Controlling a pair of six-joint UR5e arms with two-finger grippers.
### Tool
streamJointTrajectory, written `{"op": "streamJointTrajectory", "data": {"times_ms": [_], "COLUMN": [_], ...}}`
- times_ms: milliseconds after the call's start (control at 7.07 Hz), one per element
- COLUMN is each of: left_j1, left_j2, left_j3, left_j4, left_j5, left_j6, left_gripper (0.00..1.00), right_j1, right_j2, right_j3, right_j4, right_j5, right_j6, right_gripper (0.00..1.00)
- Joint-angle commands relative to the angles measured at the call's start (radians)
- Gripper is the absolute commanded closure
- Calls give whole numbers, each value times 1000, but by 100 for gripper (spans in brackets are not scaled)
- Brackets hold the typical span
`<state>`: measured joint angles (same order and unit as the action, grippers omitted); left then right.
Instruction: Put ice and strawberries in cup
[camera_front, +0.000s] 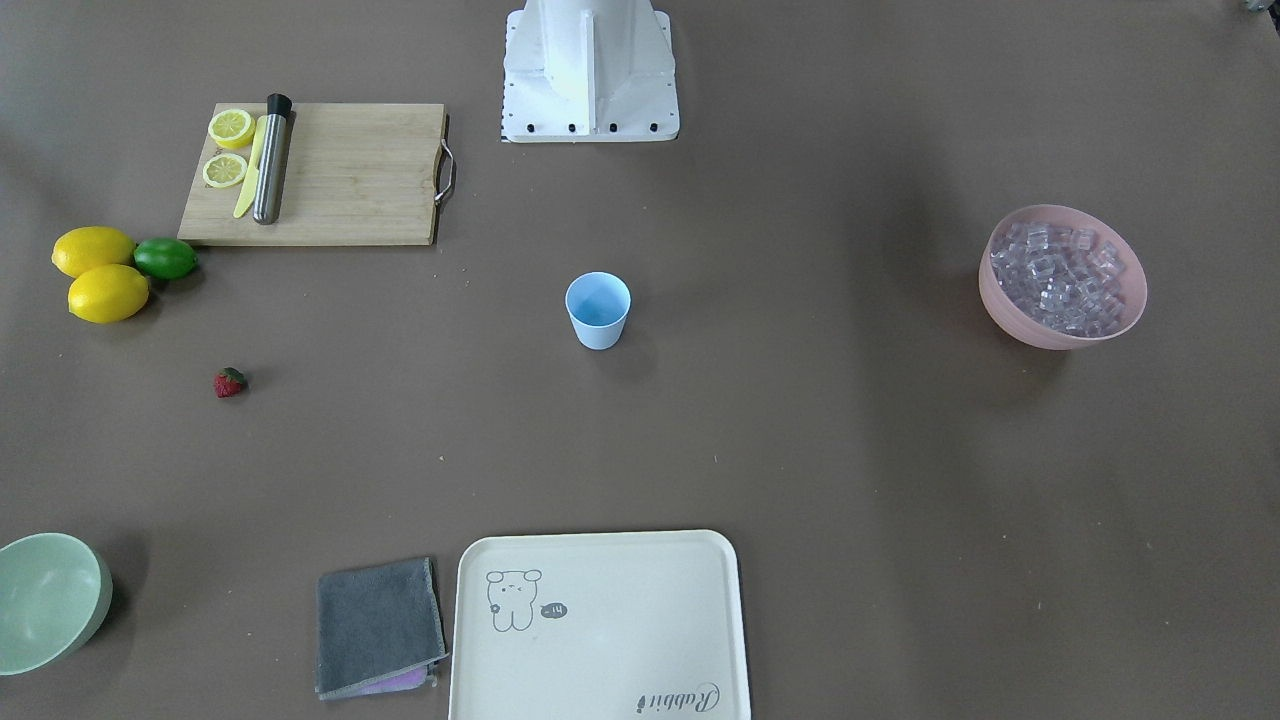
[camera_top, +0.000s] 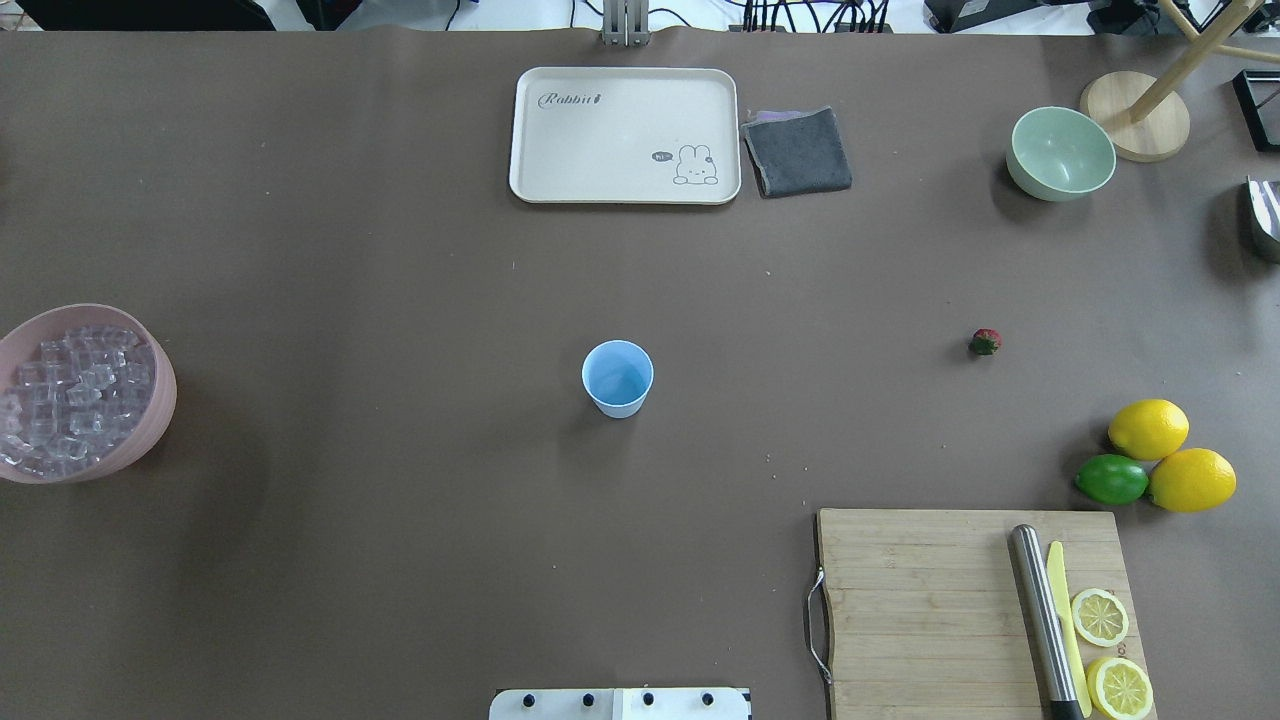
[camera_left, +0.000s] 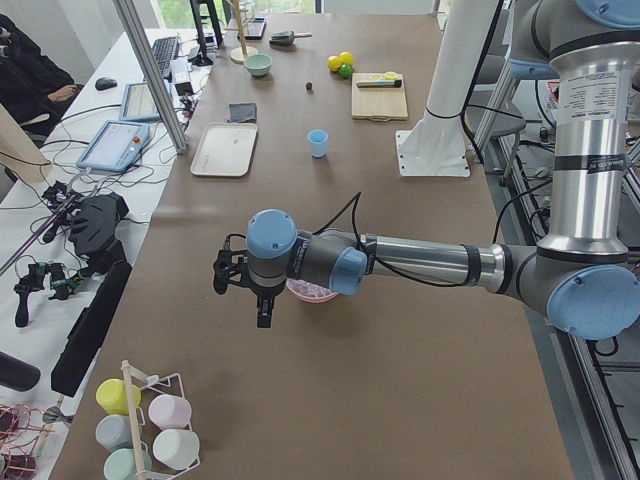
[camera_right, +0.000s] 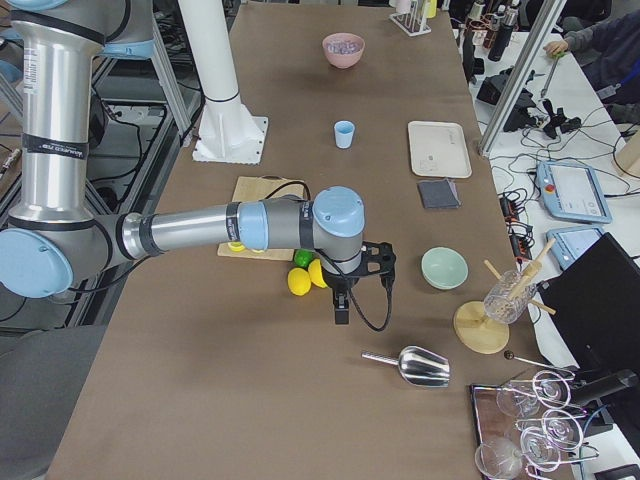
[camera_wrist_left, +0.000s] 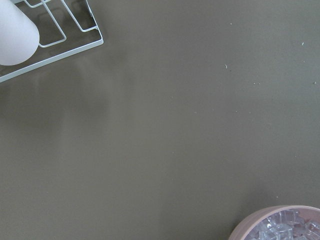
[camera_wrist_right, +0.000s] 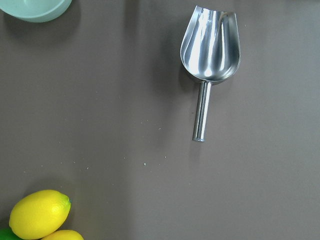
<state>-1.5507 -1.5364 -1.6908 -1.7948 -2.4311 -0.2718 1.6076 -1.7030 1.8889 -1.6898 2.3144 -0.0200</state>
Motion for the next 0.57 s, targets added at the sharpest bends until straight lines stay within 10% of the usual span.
{"op": "streamJointTrajectory", "data": {"times_ms": [0, 425], "left_j1": [21, 38], "left_j2": [-4, 1], "left_j3": [2, 0], "left_j4": [0, -3], "left_j5": [3, 0], "left_j6": [0, 2], "left_gripper": [2, 2], "right_j1": [0, 0], "right_j2": [-4, -3], "right_j3": [-7, -8], "right_j4": [-4, -7], "right_j5": [0, 2], "right_j6": [0, 0], "right_gripper": [0, 0]}}
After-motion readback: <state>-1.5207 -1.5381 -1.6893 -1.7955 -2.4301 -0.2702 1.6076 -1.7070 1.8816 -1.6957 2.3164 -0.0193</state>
